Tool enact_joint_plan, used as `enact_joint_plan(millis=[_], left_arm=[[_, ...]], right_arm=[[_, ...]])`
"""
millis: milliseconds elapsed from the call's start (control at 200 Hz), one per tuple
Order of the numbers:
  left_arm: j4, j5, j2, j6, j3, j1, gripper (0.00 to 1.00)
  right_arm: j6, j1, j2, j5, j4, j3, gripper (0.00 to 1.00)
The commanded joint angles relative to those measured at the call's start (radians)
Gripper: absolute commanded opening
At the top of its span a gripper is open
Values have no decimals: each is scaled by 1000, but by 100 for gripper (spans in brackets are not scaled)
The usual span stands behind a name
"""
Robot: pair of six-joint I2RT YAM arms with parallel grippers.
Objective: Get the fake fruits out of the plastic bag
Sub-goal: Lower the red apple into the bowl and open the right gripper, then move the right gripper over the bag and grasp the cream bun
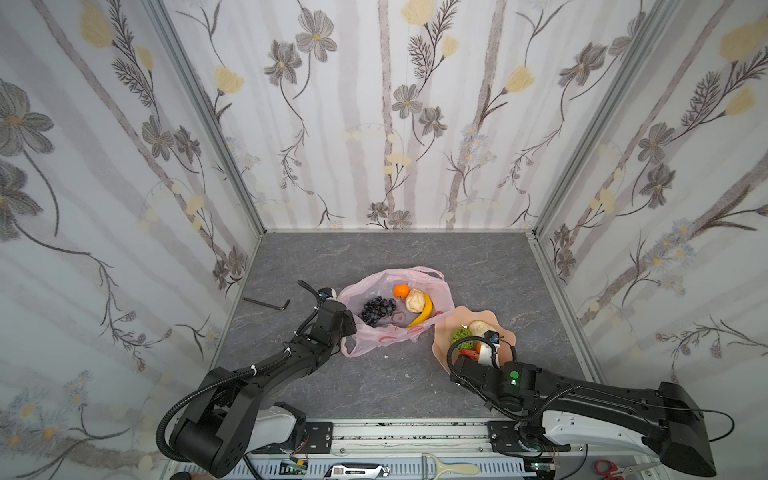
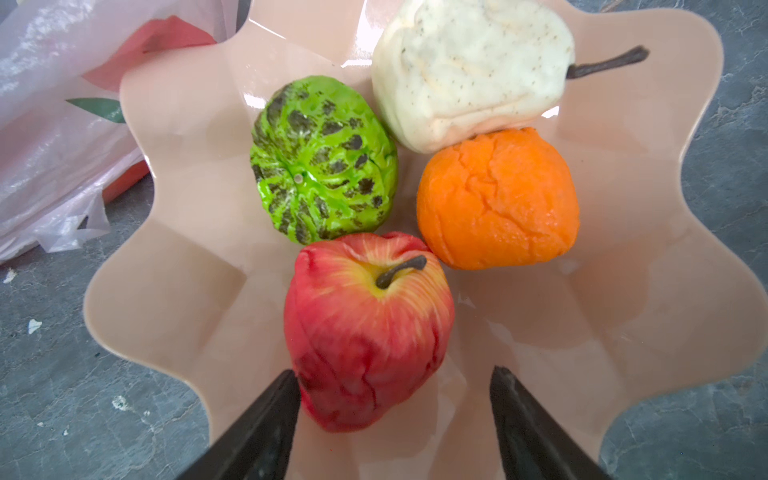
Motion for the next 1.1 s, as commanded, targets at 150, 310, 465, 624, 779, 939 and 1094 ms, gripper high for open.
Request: enact_joint_plan(millis=[150,310,465,624,779,939,1094], left_arm=[[26,29,20,20,16,-1,7],[35,47,26,29,21,-9,6],[40,43,29,45,28,-39,6],[39,14,20,69,35,-74,6],[40,-10,19,86,38,-94,6],[42,-21,31,97,46,-111,6],[41,-33,46,102,53,-127,6]], right_arm=[[-150,-27,-66,54,-6,119,76],[-381,-110,-90,48,94,229,77],[-537,-220,-12,-97,278,296,76],[-600,-286,180,-217,373,400,74],[-649,-317,369,-319,409,511,70],[-679,-349,560,-353,389,631,68],[-684,-406,692,-406,354,718,67]])
